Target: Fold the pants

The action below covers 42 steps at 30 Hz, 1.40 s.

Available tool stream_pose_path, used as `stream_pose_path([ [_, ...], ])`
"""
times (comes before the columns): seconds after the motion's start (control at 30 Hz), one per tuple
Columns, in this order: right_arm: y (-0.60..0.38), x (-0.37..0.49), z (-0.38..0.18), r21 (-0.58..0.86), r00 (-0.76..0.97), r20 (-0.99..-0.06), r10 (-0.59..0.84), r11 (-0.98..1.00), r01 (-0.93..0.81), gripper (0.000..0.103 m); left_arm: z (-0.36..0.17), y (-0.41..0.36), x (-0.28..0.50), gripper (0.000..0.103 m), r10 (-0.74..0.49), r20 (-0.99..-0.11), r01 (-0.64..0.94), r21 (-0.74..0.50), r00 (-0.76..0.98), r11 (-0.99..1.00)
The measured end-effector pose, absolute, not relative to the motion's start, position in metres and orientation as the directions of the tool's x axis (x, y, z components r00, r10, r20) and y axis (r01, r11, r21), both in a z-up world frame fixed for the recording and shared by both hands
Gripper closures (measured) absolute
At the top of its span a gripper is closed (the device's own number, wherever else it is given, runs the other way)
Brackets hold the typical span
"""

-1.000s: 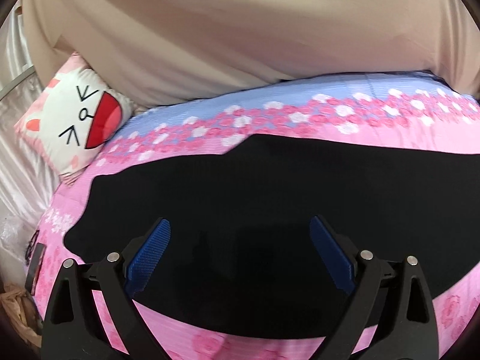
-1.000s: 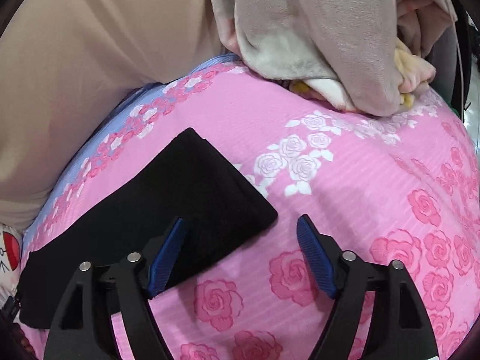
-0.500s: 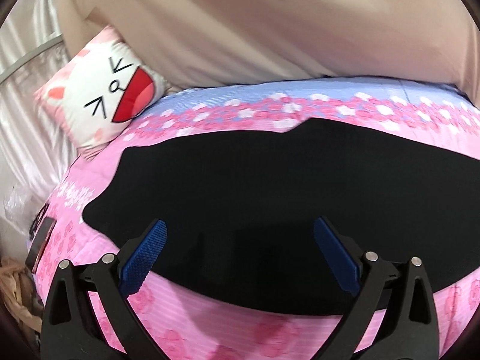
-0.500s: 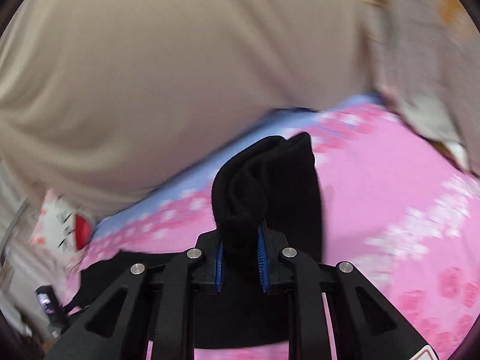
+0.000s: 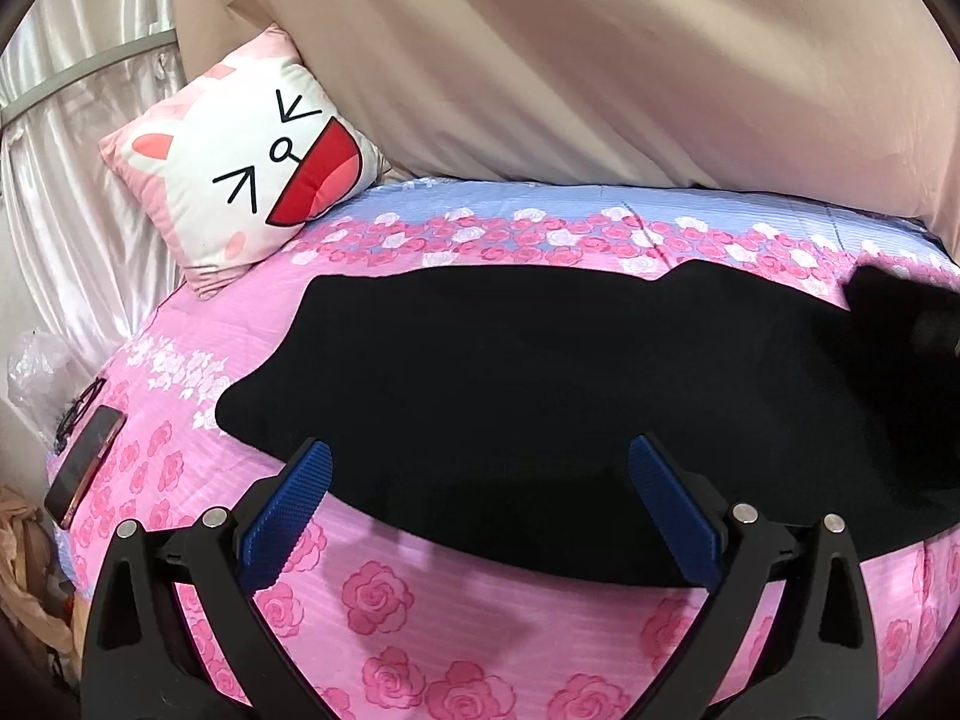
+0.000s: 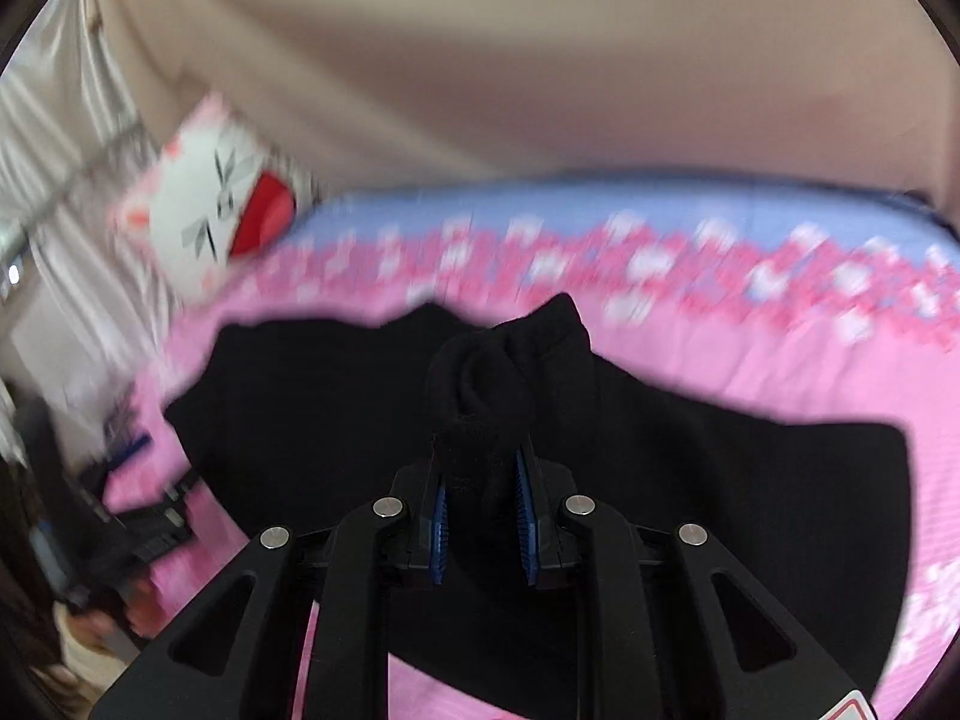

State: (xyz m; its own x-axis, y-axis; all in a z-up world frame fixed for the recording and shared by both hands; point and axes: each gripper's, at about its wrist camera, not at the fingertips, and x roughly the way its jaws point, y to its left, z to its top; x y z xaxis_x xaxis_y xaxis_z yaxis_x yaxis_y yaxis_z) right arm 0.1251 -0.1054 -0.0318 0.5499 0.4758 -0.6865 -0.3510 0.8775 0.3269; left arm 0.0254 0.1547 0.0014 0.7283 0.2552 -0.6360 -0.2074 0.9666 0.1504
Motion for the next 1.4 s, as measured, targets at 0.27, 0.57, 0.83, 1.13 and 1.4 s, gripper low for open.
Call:
stream_pose_path([
  [0.27, -0.082, 0.103, -0.053, 0.311, 0.503, -0.718, 0.481, 0.868, -0.387, 0.065, -0.009, 0.157, 0.027, 0.005, 0.219, -0.670, -0.182, 0.127, 0.709, 0.975],
  [0.57, -0.097, 0.131, -0.033, 0.169, 0.619, -0.723, 0.307, 0.947, -0.272, 0.095, -0.017, 0.140, 0.035, 0.005, 0.171, -0.709, -0.132, 0.110, 0.685, 0.985],
  [0.83, -0.059, 0.123, -0.055, 0.100, 0.590, -0.747, 0.305, 0.930, -0.355, 0.093, -0.022, 0.135, 0.041, 0.005, 0.148, -0.758, -0.126, 0.087, 0.636, 0.988],
  [1.13, -0.029, 0.100, -0.064, -0.031, 0.602, -0.749, 0.276, 0.893, -0.449, 0.068, -0.026, 0.129, 0.045, 0.005, 0.160, -0.769, -0.120, 0.109, 0.619, 0.987],
  [1.4, -0.035, 0.111, -0.050, 0.040, 0.618, -0.719, 0.316, 0.908, -0.418, 0.089, -0.026, 0.135, 0.044, 0.005, 0.168, -0.774, -0.132, 0.109, 0.611, 0.985],
])
